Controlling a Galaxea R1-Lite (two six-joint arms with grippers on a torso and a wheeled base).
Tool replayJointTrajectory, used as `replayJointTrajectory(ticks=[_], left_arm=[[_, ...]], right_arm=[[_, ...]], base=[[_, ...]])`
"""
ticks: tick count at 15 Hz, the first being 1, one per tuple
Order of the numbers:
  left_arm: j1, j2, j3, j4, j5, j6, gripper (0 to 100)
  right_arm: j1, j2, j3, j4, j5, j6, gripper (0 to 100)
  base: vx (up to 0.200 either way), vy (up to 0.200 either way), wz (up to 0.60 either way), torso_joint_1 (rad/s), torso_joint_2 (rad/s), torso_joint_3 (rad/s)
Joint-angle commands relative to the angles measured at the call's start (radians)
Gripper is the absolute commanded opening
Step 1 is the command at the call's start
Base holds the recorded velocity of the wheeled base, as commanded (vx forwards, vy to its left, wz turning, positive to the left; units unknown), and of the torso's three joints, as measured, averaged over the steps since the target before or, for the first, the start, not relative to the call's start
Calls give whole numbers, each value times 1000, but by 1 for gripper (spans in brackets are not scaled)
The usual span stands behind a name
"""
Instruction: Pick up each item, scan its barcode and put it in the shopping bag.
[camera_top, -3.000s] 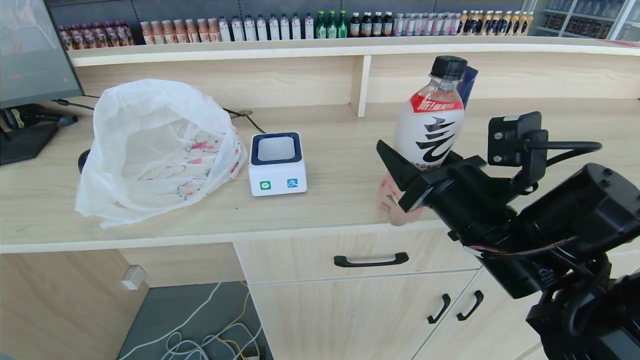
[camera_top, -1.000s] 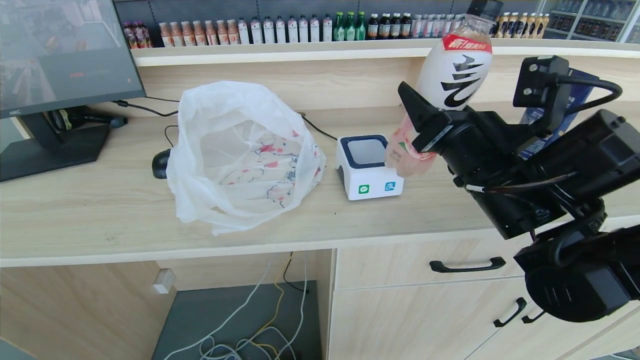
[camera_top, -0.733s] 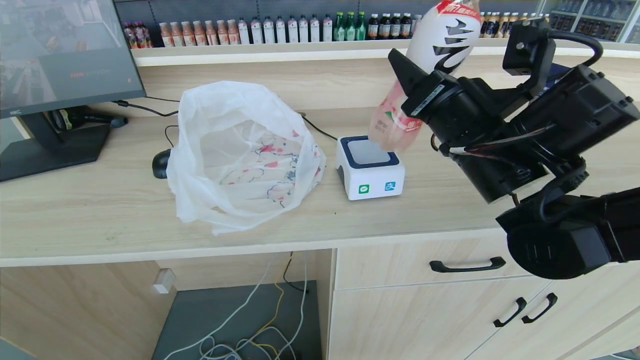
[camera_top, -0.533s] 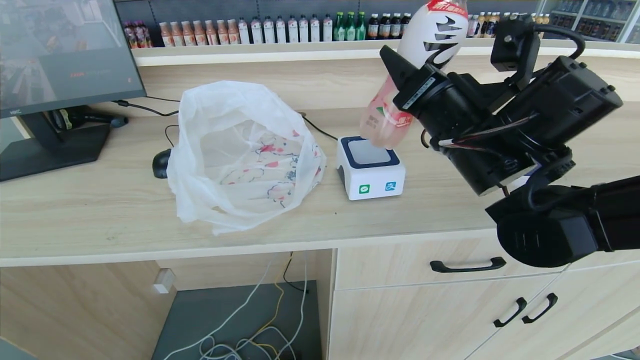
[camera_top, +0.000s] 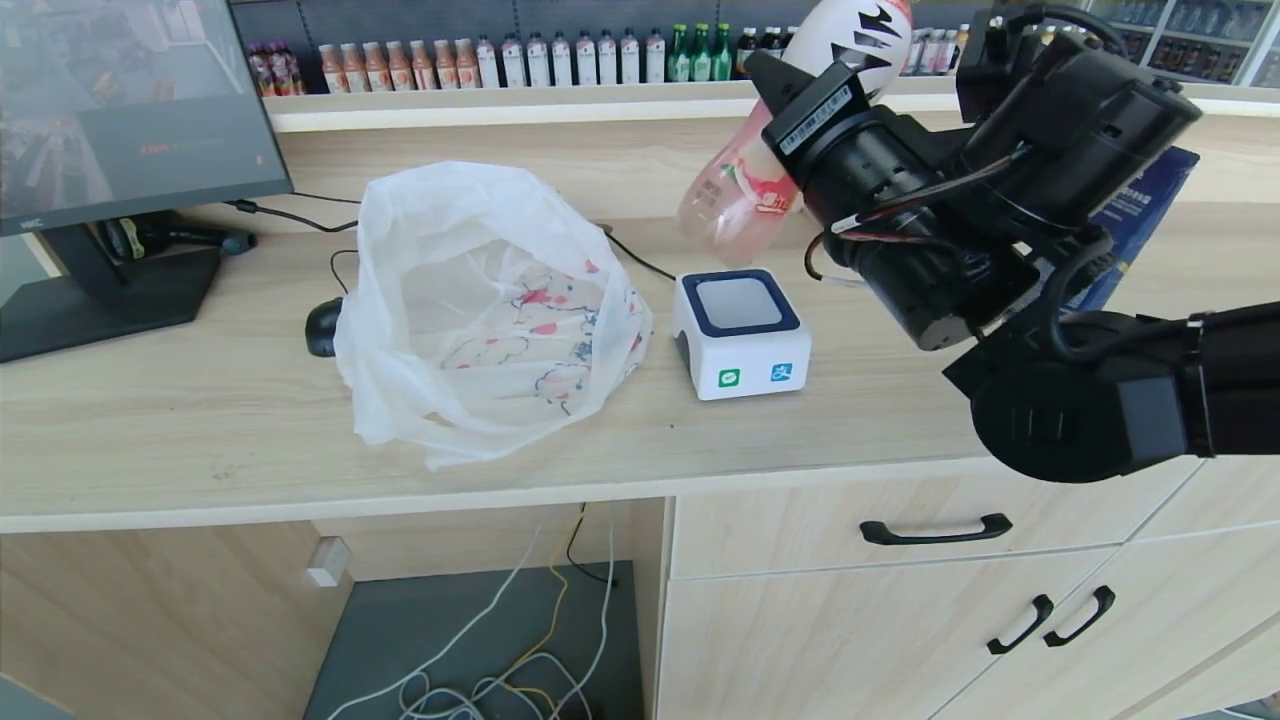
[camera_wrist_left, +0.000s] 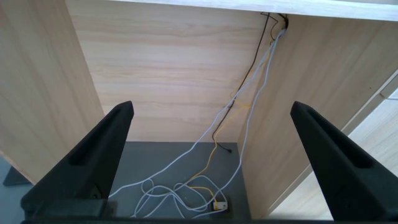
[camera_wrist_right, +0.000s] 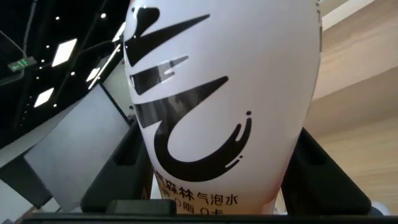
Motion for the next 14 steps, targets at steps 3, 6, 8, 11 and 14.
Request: replayJointTrajectory(ticks=[3,6,8,11,14], left_arm=[[0,0,0,0,0,-1,100],[0,0,0,0,0,-1,100],[0,0,0,0,0,-1,100],[0,0,0,0,0,-1,100],[0,0,0,0,0,-1,100]], right_arm=[[11,6,-48,73,-56,132,0],[8,10,-51,134,-79,214,0],[8,18,-60,174,-90,272,0],[10,39,-63,179,-91,303,0],[14,65,-63,180,-91,324,0]], base=[[0,0,0,0,0,0],[0,0,0,0,0,0],[0,0,0,0,0,0],[0,0,0,0,0,0],[0,0,0,0,0,0]])
